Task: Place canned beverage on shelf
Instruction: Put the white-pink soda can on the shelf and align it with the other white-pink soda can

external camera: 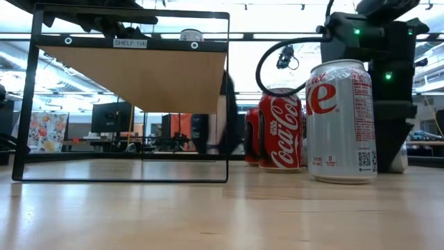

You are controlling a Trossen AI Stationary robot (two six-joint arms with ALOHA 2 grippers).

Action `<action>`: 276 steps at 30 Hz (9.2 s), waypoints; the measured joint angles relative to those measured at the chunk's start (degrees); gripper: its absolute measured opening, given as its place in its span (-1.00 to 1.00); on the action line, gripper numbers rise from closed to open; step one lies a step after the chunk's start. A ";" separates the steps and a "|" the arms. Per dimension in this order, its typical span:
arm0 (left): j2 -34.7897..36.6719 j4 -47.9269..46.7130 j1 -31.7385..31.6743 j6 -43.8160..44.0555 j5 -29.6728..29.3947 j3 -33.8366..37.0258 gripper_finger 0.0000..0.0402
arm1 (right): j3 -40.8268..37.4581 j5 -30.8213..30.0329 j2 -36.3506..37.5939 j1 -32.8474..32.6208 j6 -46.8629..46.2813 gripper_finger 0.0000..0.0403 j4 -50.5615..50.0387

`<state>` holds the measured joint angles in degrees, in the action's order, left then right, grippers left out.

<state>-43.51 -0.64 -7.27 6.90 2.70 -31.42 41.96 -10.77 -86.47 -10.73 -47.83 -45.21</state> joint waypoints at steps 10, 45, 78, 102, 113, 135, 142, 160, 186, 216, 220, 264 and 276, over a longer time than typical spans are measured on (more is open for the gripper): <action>0.00 2.72 0.14 0.21 0.02 0.00 0.82 | -0.03 -0.57 3.73 -0.91 -0.38 0.31 -2.53; -10.38 21.92 8.77 -5.05 -2.17 -0.02 0.82 | 3.69 -34.52 16.17 -12.12 32.55 0.38 40.94; -31.87 34.00 15.69 -20.04 -20.70 -17.35 0.83 | 3.69 -31.56 -9.77 -3.86 68.88 0.38 107.14; -34.50 28.81 15.05 -20.88 -24.15 -23.63 0.26 | 4.13 -32.50 -10.23 -3.72 70.13 0.48 108.39; -21.24 2.74 11.81 -17.42 -16.91 -23.43 0.33 | 4.11 -26.55 -1.43 -4.50 60.81 0.71 92.06; -7.65 -3.14 6.77 -14.56 0.13 -13.12 0.34 | 3.97 0.92 2.57 2.62 49.45 0.68 76.91; -8.97 8.11 2.78 -12.31 3.11 -6.32 0.37 | 4.06 3.71 1.26 6.22 49.89 0.68 81.85; -8.94 6.00 2.23 -9.24 2.48 -4.70 0.38 | 4.06 5.95 1.28 6.22 48.98 0.67 82.47; -4.10 0.20 3.83 -19.26 -1.76 -8.41 0.86 | 4.06 5.95 1.28 5.97 48.36 0.67 80.13; 4.96 -18.87 5.25 -17.19 -28.11 -8.33 0.86 | 4.04 5.95 1.28 5.87 48.37 0.67 79.95; 4.94 -20.16 5.27 -11.34 -20.06 -8.33 0.86 | 4.04 5.93 1.28 5.87 48.37 0.67 79.10; -22.81 0.51 26.16 4.28 -45.98 -8.33 0.41 | 4.47 6.35 -3.39 9.10 49.90 0.67 88.50; -23.78 -0.27 23.08 4.07 -46.82 -8.33 0.33 | 4.48 6.39 -3.39 9.10 49.90 0.67 88.46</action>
<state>-67.29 -0.90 15.81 10.97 -44.12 -39.75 46.44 -4.38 -89.86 -1.63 2.07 43.24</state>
